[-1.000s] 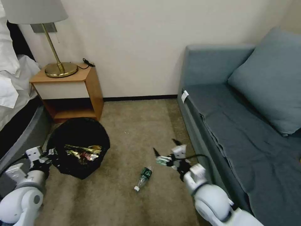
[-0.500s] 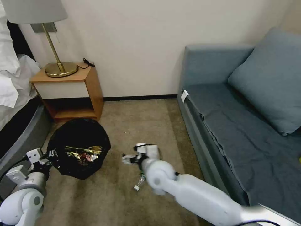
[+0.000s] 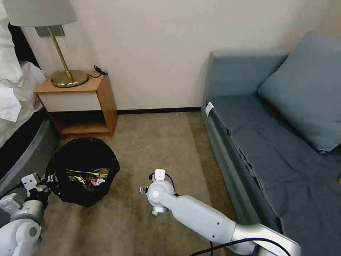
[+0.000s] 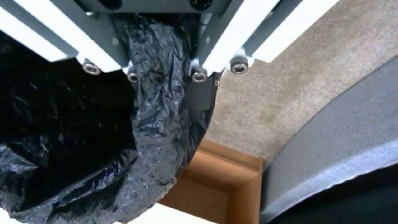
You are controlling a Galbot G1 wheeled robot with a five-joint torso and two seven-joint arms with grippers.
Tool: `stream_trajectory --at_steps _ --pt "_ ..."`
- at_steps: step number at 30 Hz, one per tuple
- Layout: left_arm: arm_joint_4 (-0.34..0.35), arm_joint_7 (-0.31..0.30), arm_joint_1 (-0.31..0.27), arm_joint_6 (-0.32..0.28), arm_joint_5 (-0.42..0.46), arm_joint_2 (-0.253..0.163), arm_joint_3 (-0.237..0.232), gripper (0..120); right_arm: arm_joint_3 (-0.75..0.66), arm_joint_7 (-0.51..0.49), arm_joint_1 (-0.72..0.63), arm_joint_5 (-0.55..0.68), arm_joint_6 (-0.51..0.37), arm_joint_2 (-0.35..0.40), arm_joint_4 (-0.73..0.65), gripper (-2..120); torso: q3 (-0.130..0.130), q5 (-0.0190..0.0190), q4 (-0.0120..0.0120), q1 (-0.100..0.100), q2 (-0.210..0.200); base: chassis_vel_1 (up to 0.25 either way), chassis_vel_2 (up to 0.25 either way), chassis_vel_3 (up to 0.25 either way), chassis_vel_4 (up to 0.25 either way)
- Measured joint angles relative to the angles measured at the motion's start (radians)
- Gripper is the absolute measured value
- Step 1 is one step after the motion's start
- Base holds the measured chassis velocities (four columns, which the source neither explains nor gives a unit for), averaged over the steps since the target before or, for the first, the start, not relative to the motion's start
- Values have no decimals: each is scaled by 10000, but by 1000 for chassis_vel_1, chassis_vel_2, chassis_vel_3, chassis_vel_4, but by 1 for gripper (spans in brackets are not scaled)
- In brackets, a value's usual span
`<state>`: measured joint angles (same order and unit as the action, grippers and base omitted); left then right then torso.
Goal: Pick up the trash bin, then pick up the garbage on the floor and place it into the trash bin.
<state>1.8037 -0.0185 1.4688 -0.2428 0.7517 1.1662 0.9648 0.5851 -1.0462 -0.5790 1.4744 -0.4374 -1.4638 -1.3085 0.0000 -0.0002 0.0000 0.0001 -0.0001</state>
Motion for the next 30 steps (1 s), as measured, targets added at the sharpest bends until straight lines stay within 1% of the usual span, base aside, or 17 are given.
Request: stream_trajectory --at_steps 5,6,12,21,30 --pt "-129 25 -34 29 17 -41 -1 4 17 53 -125 -267 -144 -80 467 100 0 0 0 0 0 0 0 0 0" --pt "-165 34 -45 34 18 -41 -18 4 -13 204 -236 -516 -170 -119 802 100 0 1 0 0 0 0 0 0 0" --pt "-271 49 -116 38 -22 -40 -91 4 -209 700 -420 -1070 -165 -168 1413 100 0 2 0 0 0 0 0 0 0" --pt "-356 62 -210 38 -148 -32 -193 4 -403 1093 -489 -1524 -155 -456 1961 100 0 2 0 0 0 0 0 0 0" --pt "-482 143 -192 80 -232 -14 -180 4 -481 1448 -553 -1960 -191 -533 2410 98 0 2 0 -1 1 0 0 0 0"
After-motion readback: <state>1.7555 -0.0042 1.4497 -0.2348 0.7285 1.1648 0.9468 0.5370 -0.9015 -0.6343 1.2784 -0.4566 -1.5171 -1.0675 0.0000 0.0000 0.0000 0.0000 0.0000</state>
